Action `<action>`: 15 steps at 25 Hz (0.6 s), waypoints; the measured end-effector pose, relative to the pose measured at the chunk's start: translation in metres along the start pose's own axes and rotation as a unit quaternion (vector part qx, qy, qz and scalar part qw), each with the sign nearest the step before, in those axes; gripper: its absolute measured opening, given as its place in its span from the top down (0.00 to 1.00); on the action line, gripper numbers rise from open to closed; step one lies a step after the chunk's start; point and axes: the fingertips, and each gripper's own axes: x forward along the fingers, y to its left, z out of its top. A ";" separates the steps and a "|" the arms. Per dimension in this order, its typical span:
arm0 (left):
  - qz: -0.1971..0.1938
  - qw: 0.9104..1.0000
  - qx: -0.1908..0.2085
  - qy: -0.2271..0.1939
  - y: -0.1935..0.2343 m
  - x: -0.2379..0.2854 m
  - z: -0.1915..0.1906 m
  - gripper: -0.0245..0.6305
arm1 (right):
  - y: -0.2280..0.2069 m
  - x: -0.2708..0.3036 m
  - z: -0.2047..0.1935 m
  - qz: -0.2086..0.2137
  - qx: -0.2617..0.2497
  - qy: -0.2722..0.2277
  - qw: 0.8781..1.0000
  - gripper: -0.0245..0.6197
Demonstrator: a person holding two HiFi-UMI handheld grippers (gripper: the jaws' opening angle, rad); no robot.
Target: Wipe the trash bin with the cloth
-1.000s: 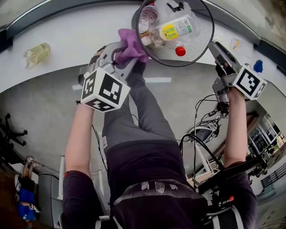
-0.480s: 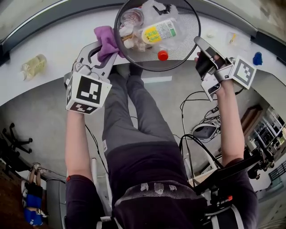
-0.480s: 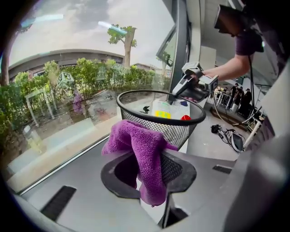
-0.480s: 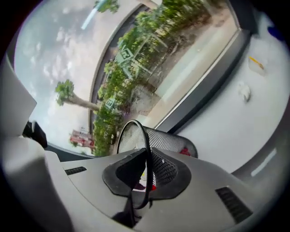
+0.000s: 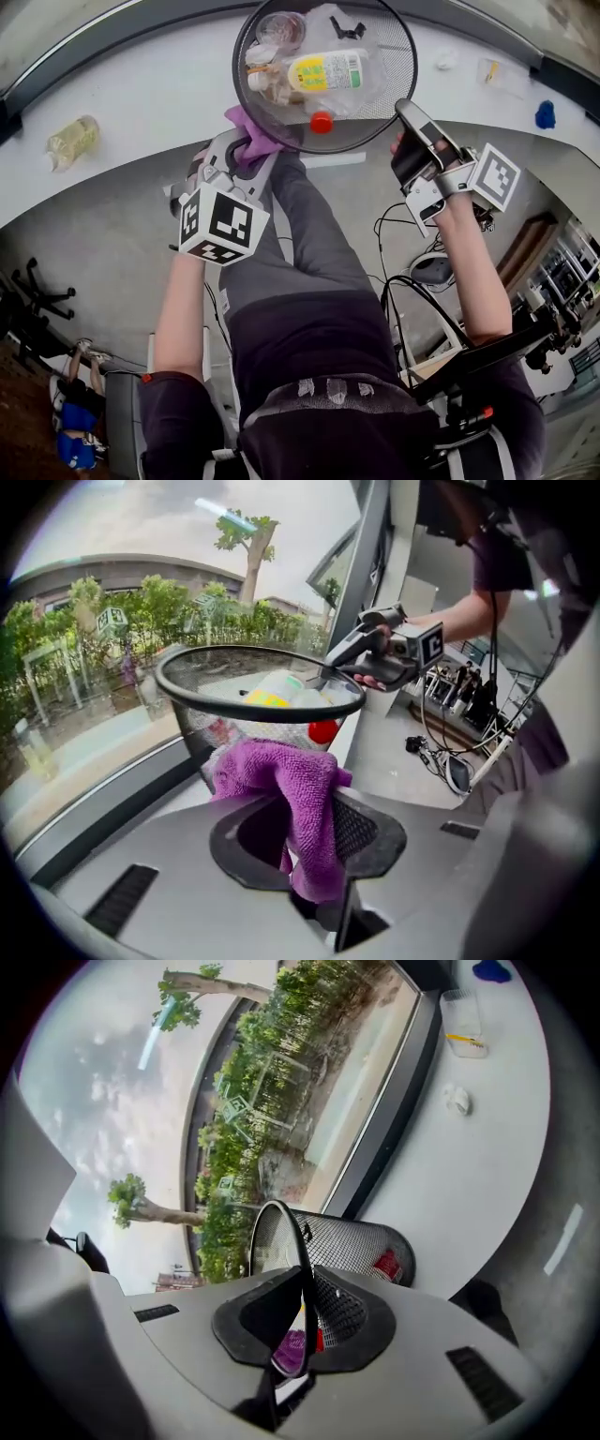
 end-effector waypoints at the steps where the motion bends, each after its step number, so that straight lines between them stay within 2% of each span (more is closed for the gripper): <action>1: -0.011 1.000 -0.002 0.001 -0.009 0.005 0.001 0.83 | 0.000 -0.001 -0.003 0.001 0.011 -0.004 1.000 0.91; 3: -0.025 1.000 -0.015 0.002 -0.023 0.013 0.005 0.83 | 0.000 -0.005 -0.009 0.003 0.032 -0.015 0.999 0.91; 6: -0.022 0.998 -0.054 -0.002 -0.026 0.013 0.002 0.83 | -0.002 -0.009 -0.022 0.001 0.047 -0.018 0.999 0.91; 8: -0.013 0.997 -0.077 -0.010 -0.019 0.008 -0.002 0.83 | -0.004 -0.011 -0.026 -0.003 0.034 -0.012 0.999 0.91; 9: -0.007 0.996 -0.083 -0.014 -0.013 0.005 -0.003 0.83 | -0.002 -0.012 -0.022 -0.006 0.012 -0.014 1.000 0.89; 11: 0.006 0.996 -0.086 -0.017 0.000 -0.001 -0.004 0.83 | 0.008 -0.017 0.000 -0.013 -0.085 -0.023 0.996 0.75; 12: 0.014 0.996 -0.085 -0.019 0.007 -0.004 -0.004 0.83 | 0.018 -0.017 0.014 -0.014 -0.156 -0.020 0.988 0.74; 14: 0.033 0.996 -0.085 -0.021 0.025 -0.011 -0.004 0.83 | 0.046 -0.004 0.035 -0.001 -0.296 0.009 0.955 0.74; 15: 0.043 0.995 -0.082 -0.021 0.034 -0.015 -0.004 0.83 | 0.062 0.009 0.041 0.011 -0.348 0.032 0.937 0.74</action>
